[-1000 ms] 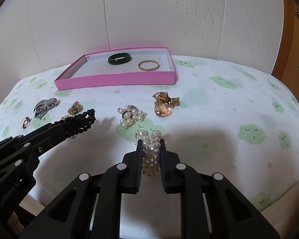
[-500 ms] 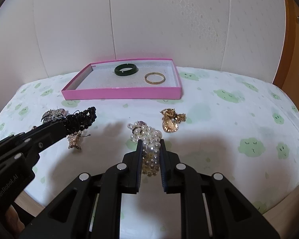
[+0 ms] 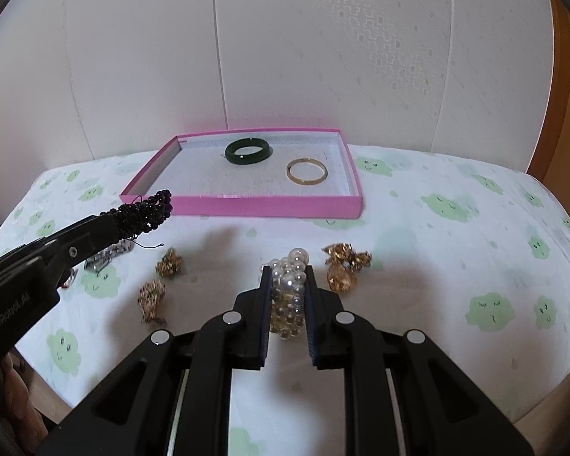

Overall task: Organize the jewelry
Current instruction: 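Lift both strands into the pink tray and open both tools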

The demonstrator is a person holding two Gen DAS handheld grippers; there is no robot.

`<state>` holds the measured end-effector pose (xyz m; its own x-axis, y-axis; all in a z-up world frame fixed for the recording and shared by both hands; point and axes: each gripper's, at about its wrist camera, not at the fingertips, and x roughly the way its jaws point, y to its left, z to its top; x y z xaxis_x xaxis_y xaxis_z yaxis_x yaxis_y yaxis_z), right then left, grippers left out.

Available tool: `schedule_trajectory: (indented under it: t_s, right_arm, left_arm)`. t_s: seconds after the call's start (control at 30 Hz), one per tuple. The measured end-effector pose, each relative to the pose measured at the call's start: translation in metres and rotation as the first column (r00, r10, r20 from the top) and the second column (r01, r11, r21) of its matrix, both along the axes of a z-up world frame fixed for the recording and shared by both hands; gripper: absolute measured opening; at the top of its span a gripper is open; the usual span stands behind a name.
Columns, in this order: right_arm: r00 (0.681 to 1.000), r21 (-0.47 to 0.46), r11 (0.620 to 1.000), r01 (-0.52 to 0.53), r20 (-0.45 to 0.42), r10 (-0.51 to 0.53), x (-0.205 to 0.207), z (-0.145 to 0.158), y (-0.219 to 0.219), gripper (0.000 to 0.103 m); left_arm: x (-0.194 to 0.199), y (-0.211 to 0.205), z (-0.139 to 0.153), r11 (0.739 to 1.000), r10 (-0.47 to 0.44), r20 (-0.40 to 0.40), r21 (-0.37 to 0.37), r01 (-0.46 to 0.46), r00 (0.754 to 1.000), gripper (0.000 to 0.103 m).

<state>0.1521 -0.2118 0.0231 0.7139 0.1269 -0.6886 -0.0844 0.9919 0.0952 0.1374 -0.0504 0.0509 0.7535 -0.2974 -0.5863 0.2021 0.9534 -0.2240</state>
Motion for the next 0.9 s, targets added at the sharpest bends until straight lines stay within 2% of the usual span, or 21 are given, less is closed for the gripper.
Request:
schedule_trajectory:
  t_s: [0.33, 0.53, 0.9]
  right_arm:
    - [1.0, 0.025, 1.0, -0.002, 0.027, 0.001, 0.043, 0.02, 0.005, 0.014]
    - [0.999, 0.034, 0.999, 0.004, 0.034, -0.005, 0.077, 0.026, 0.019, 0.014]
    - [1.0, 0.035, 0.999, -0.018, -0.025, 0.019, 0.138, 0.003, 0.044, 0.014]
  left_arm:
    - [0.05, 0.012, 0.009, 0.999, 0.047, -0.013, -0.002, -0.047, 0.999, 0.015]
    - [0.086, 0.018, 0.012, 0.997, 0.07, -0.012, 0.03, -0.07, 0.997, 0.015]
    - [0.134, 0.03, -0.009, 0.991, 0.119, -0.063, 0.071, -0.115, 0.991, 0.015]
